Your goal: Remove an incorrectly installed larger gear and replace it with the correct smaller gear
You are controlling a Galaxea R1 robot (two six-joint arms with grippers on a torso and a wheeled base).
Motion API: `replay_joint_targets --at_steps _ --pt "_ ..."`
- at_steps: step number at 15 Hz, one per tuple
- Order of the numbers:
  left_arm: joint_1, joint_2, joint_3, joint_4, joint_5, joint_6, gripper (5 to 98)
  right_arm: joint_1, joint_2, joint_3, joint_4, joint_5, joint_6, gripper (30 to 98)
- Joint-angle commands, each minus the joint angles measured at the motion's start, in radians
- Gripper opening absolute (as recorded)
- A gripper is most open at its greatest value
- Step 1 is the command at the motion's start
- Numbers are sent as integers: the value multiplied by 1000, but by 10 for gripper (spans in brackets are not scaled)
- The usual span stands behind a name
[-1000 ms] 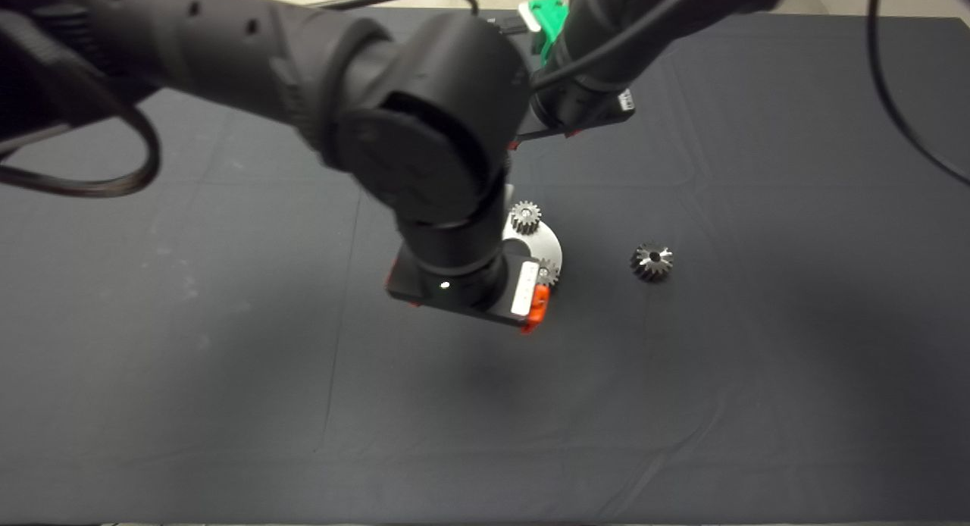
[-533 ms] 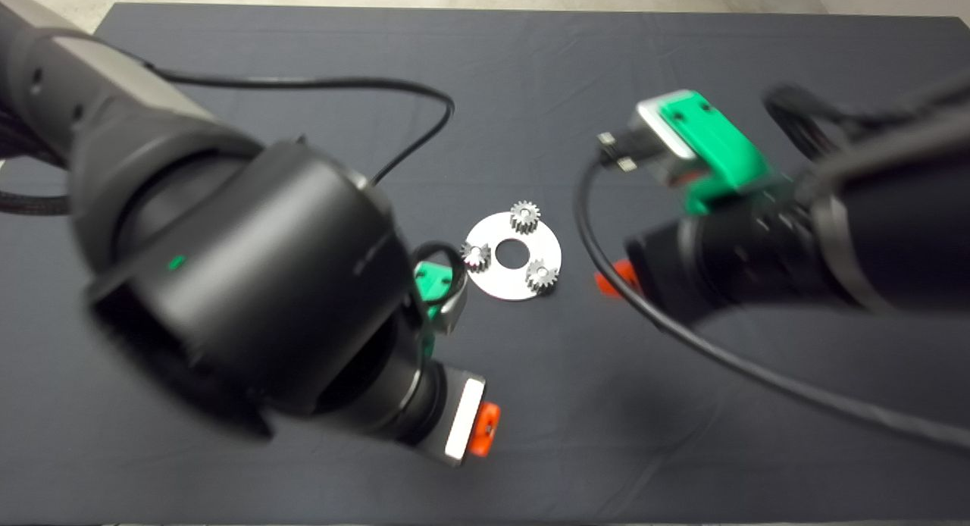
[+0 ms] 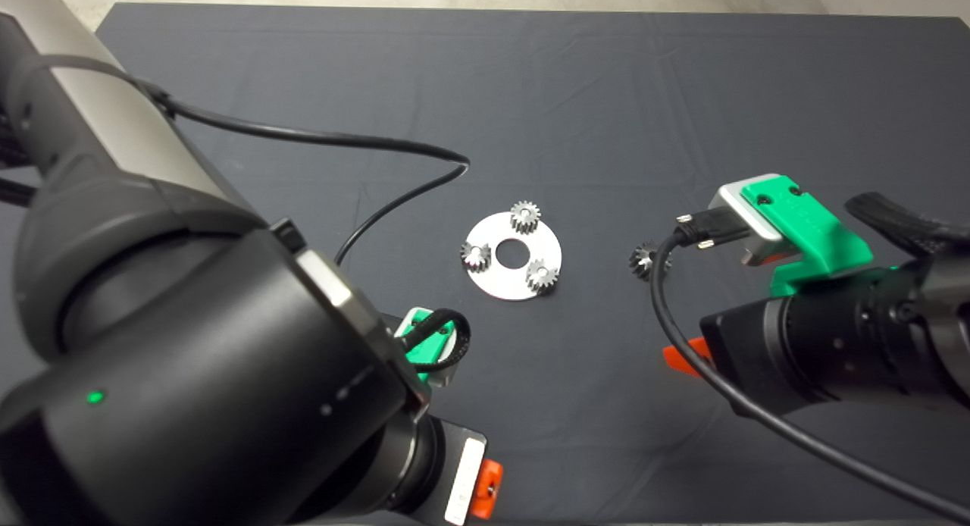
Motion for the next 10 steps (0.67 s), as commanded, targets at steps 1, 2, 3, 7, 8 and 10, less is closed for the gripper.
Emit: replay_joint_targets --at_steps 1,2,3,7,8,10 --pt "-19 18 -99 -13 57 -19 976 -9 5 2 39 -71 13 594" --pt "-19 12 -111 -13 57 -19 976 -10 6 2 36 -72 13 594" --pt "-19 15 -115 -14 59 -19 976 -9 -2 1 35 -72 13 594" --pt "-19 18 -108 -25 58 -19 976 -12 10 0 33 -71 14 594" --pt "-19 21 -108 -25 58 -22 976 -15 7 0 32 -71 14 594" --pt "-19 13 -109 -27 58 -21 976 -16 7 0 24 -70 14 594"
